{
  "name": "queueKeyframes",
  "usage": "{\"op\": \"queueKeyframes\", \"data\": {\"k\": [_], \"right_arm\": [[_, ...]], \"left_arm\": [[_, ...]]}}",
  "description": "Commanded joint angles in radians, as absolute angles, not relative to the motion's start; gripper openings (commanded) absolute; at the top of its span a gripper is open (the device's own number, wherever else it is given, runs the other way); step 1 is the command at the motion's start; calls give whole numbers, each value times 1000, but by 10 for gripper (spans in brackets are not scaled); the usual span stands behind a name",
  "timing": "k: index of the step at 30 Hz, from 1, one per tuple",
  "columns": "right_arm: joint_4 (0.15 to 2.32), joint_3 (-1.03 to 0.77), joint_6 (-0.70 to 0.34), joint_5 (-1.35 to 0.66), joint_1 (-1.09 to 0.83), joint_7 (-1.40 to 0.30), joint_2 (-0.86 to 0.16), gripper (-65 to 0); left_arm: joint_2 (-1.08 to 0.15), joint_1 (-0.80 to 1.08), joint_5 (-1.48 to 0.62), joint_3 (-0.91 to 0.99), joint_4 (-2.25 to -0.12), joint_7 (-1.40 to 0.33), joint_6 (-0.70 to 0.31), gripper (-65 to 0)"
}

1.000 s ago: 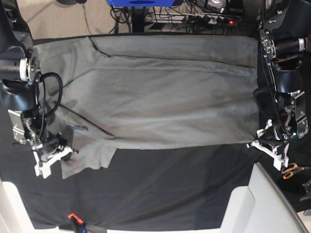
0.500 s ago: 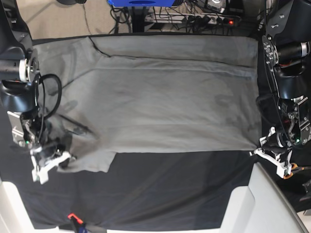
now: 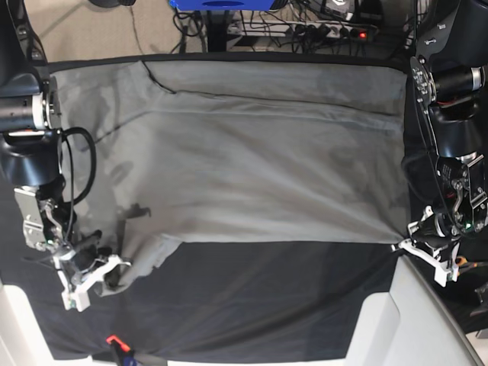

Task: Fold the T-shirt properly
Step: 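Lift the held edge and fold it toward the collar with both grippers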

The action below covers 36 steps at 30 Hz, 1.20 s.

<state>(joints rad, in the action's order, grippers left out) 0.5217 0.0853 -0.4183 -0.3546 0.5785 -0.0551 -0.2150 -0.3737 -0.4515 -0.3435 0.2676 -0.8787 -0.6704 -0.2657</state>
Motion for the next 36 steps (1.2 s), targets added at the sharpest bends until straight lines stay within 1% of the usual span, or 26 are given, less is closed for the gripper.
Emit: {"op": "queueKeyframes", "data": {"k": [1, 8, 13, 14, 17, 19, 22, 27, 31, 36], "right_arm": [[539, 84, -418, -363, 616, -28, -231, -650], [535, 90, -418, -363, 611, -35, -231, -650], [539, 87, -418, -363, 604, -148, -232, -650], [539, 85, -414, -363, 602, -165, -232, -650], [541, 85, -355, -363, 588, -199, -232, -650], [550, 85, -352, -364, 575, -217, -232, -650], [622, 85, -348, -364, 535, -257, -232, -650], [811, 84, -343, -364, 460, -377, -232, -650], [883, 41, -295, -364, 409, -435, -231, -650], [969, 2, -294, -364, 349, -501, -231, -650]], "left_arm": [[-392, -478, -346, 266, -894, -647, -266, -650], [-392, -452, -346, 263, -892, -641, -266, -650], [-392, -447, -346, 263, -892, -639, -266, -650], [-392, -441, -346, 263, -894, -642, -266, -650], [-392, -421, -344, 262, -918, -647, -266, -650], [-392, -397, -344, 262, -937, -661, -266, -650], [-392, -360, -344, 262, -986, -702, -266, -650], [-392, -277, -354, 269, -1102, -760, -266, -650], [-392, -216, -355, 263, -1185, -817, -266, -650], [-390, -136, -355, 263, -1257, -837, -266, -650]]}}
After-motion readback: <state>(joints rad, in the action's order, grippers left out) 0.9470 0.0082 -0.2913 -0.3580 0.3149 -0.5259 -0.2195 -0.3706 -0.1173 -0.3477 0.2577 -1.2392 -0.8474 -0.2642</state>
